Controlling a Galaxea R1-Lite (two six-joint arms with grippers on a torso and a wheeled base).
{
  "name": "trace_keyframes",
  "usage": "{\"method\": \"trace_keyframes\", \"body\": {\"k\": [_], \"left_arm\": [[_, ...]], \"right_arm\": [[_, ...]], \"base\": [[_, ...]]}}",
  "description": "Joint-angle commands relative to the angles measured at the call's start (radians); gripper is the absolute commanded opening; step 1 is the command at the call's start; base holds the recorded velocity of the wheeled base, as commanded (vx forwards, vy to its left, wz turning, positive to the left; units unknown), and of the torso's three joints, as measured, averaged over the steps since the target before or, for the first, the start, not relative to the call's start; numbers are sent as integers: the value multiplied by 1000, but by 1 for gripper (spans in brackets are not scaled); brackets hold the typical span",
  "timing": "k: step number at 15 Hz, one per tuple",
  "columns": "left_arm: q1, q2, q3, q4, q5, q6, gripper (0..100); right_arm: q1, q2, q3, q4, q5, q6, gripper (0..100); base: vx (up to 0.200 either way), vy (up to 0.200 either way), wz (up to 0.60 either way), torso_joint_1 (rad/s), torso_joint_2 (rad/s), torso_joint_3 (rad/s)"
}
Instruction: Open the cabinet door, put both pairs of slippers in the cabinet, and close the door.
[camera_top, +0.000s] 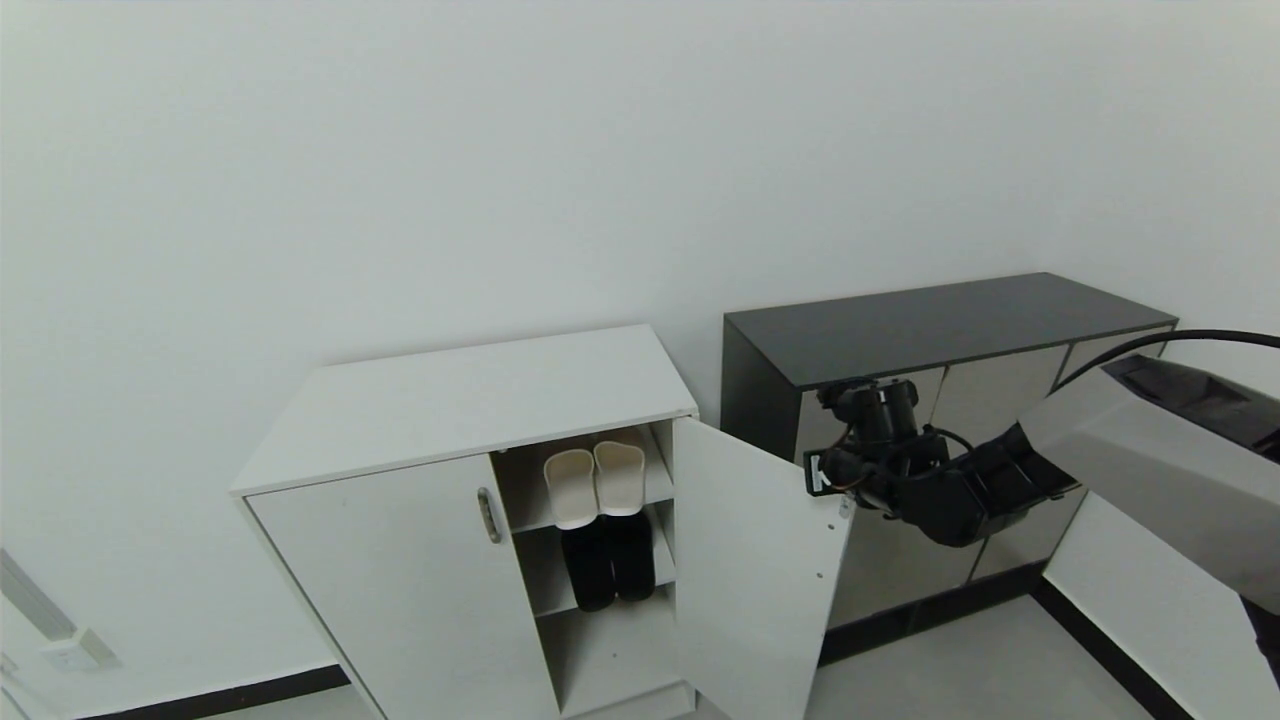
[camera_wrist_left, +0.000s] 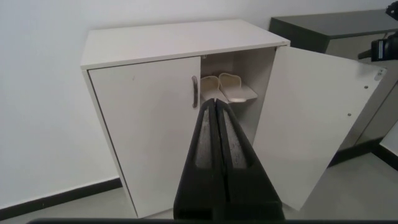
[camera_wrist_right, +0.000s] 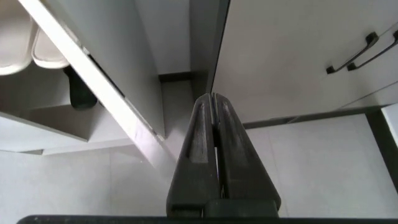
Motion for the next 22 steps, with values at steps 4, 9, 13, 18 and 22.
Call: {"method": "trace_keyframes", "body": {"k": [4, 9, 13, 18, 22], "left_arm": [[1, 0, 0, 0, 0, -1, 0], [1, 0, 0, 0, 0, -1, 0], [1, 2, 0, 0, 0, -1, 0], [1, 0, 0, 0, 0, -1, 0], [1, 2, 0, 0, 0, -1, 0]], "right_arm": [[46, -30, 56, -2, 0, 0, 0], [206, -116, 197, -61, -9, 0, 0], [355, -175, 302, -97, -11, 0, 0], [370, -208, 362, -239, -11, -23, 0], [370, -241, 412, -260, -6, -25, 0]], "base": [[0, 0, 0, 0, 0, 0], [0, 0, 0, 0, 0, 0], [0, 0, 0, 0, 0, 0], [0, 0, 0, 0, 0, 0], [0, 0, 0, 0, 0, 0]]}}
